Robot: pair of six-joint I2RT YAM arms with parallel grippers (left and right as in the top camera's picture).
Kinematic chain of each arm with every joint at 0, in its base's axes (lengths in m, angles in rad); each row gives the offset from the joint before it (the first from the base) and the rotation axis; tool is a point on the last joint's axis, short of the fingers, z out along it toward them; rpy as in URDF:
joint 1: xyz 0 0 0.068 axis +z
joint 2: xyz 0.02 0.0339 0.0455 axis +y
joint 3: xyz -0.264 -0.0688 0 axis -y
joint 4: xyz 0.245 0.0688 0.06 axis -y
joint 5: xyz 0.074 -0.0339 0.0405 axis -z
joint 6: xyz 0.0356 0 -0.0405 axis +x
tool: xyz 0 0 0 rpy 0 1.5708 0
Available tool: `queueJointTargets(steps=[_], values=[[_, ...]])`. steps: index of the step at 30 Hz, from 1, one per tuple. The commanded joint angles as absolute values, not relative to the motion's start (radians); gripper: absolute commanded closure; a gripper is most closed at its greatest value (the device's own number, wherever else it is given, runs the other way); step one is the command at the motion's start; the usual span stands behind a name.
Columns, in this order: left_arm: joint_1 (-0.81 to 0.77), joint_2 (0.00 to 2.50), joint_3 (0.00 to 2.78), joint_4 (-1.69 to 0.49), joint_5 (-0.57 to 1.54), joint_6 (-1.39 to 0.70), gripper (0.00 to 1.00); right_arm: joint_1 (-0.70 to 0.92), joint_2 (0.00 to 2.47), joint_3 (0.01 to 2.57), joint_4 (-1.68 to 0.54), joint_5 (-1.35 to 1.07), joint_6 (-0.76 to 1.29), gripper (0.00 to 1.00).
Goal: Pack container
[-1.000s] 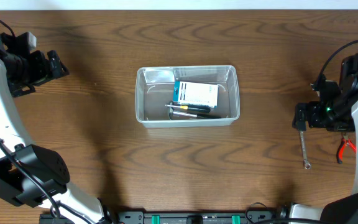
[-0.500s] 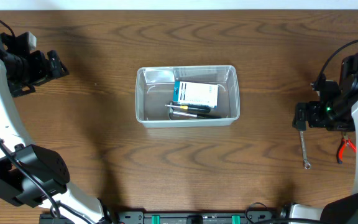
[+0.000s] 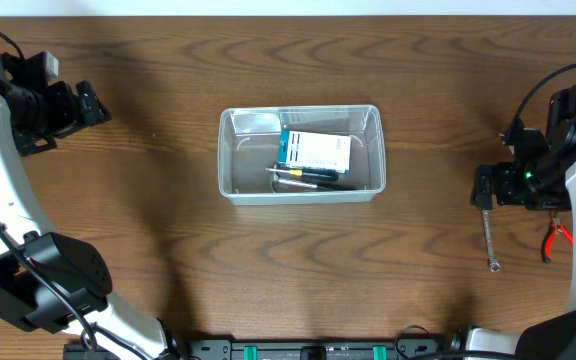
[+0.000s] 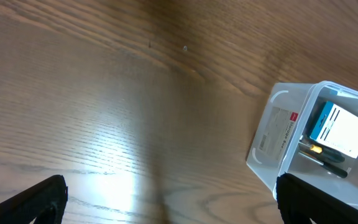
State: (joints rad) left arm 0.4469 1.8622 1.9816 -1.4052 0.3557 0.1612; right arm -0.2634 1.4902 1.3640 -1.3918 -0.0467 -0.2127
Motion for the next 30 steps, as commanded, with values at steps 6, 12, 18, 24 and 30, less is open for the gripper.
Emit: queueJointTargets(steps=[6, 12, 18, 24, 30], values=[[0.447, 1.872, 1.98, -1.405, 0.347, 0.167, 0.02, -0.267, 1.49, 1.365, -1.376, -0.015, -0.226, 0.01], [0.447, 1.872, 1.98, -1.405, 0.347, 0.167, 0.02, -0.267, 1.49, 1.365, -1.361, -0.015, -0.226, 0.01], [0.447, 1.872, 1.98, -1.405, 0.347, 0.167, 0.02, -0.267, 1.49, 1.365, -1.349, -0.014, -0.226, 0.01], [0.447, 1.872, 1.98, -1.405, 0.347, 0.167, 0.02, -0.267, 1.49, 1.365, -1.341, -0.004, -0.228, 0.01], [0.447, 1.872, 1.98, -1.405, 0.347, 0.167, 0.02, -0.267, 1.49, 1.365, -1.346, -0.004, -0.253, 0.01]])
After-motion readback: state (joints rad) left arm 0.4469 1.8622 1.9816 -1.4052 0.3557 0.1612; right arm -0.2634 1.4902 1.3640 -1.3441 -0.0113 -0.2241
